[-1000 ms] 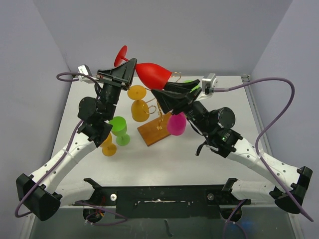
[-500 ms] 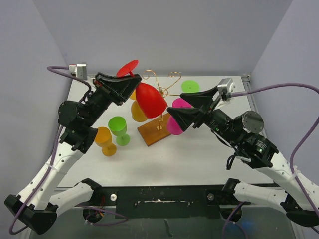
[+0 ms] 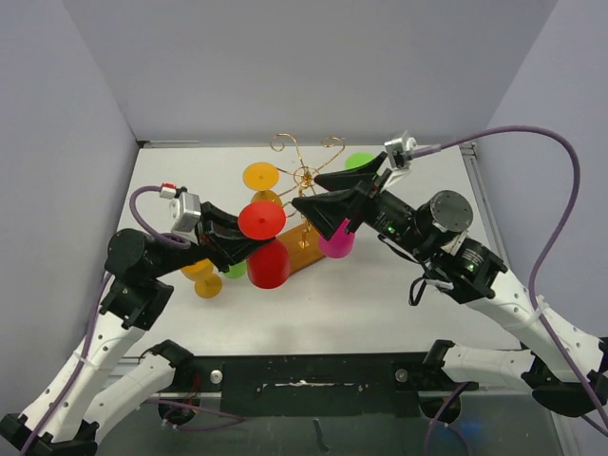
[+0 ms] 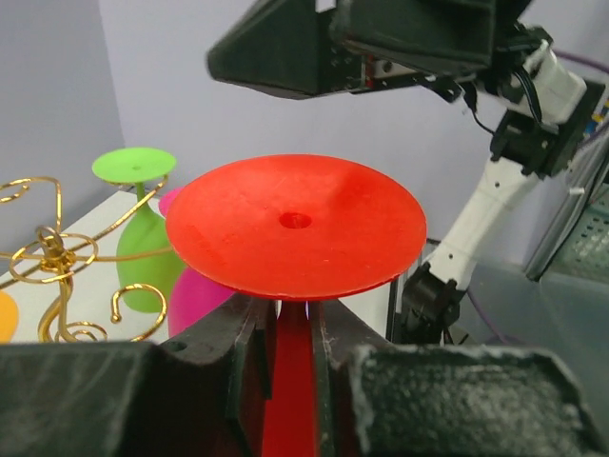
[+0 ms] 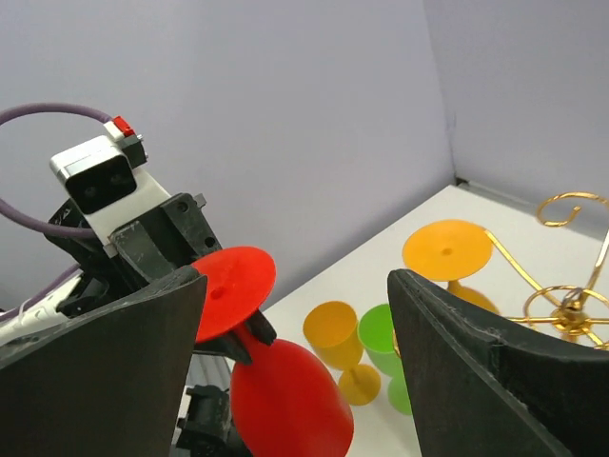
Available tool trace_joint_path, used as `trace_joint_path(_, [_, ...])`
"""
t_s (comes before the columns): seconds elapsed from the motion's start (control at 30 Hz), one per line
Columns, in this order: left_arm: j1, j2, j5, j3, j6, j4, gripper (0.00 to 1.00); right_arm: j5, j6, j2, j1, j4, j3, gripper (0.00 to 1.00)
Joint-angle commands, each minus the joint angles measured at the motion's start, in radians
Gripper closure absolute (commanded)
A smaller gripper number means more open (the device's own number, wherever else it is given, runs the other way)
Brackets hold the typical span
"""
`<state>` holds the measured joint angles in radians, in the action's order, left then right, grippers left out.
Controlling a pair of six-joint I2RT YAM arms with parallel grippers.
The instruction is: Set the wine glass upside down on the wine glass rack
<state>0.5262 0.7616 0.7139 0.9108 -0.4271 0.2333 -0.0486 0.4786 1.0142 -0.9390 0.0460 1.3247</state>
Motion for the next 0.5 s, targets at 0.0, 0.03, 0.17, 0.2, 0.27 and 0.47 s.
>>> trace_joint_path(0.0, [-0.007, -0.043, 0.097, -0.042, 0.119, 0.032, 1.0, -0.084, 0.094, 0.034, -0.01, -0.027, 0.004, 0.22])
trace_joint_path(0.03, [-0.005, -0.047, 0.103, -0.052, 0.131, 0.034, 1.0, -0.091, 0.102, 0.043, -0.01, -0.015, 0.006, 0.22])
trace_joint_path(0.17, [-0.005, -0.069, 0.102, -0.108, 0.16, 0.087, 1.0, -0.129, 0.133, 0.073, -0.01, 0.035, 0.005, 0.24])
trace_joint_path(0.2, [-0.006, -0.077, 0.093, -0.119, 0.168, 0.098, 1.0, -0.14, 0.14, 0.081, -0.01, 0.052, 0.004, 0.25])
trace_joint_path(0.27, [-0.005, -0.095, 0.076, -0.14, 0.183, 0.113, 1.0, -0.166, 0.155, 0.091, -0.01, 0.084, 0.001, 0.26])
trace_joint_path(0.47, [-0.005, -0.101, 0.065, -0.182, 0.199, 0.144, 1.0, -0.267, 0.213, 0.107, -0.01, 0.09, -0.034, 0.31])
